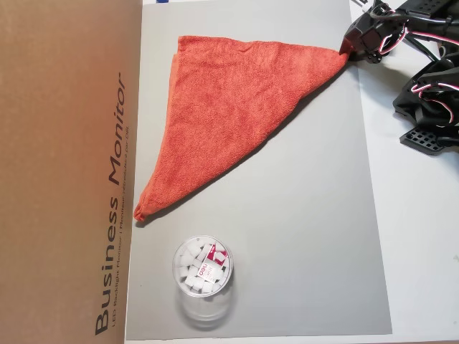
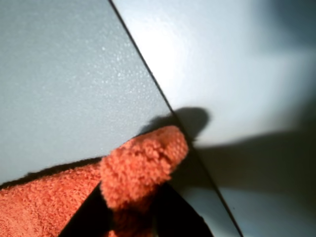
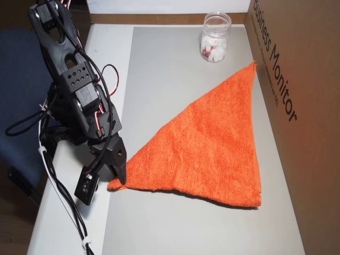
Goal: Fold the blanket.
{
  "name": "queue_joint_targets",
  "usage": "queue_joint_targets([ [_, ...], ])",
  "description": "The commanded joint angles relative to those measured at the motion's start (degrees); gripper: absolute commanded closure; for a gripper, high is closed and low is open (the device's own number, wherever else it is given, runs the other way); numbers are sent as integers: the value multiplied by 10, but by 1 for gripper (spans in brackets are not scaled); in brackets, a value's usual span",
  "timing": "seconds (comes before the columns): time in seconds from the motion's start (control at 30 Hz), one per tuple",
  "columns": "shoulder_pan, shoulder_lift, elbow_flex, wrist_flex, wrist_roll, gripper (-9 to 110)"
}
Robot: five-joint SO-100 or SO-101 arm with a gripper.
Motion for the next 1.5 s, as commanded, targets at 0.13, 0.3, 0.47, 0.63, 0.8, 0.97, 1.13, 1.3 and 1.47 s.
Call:
queue_joint_targets([
  [0.13, 0, 8, -11, 8, -3, 102],
  [0.3, -9, 36, -24, 9, -8, 102],
  [0.47, -25, 79, -18, 9, -42, 102],
  [0.63, -40, 102, -17, 9, -43, 102],
  [0.8, -51, 117, -23, 1, -44, 102],
  [0.97, -52, 144, -23, 1, -66, 102],
  [1.13, -62, 169, -24, 0, -67, 102],
  [1.3, -86, 200, -36, 0, -67, 102],
  [1.47, -115, 212, -62, 0, -67, 102],
])
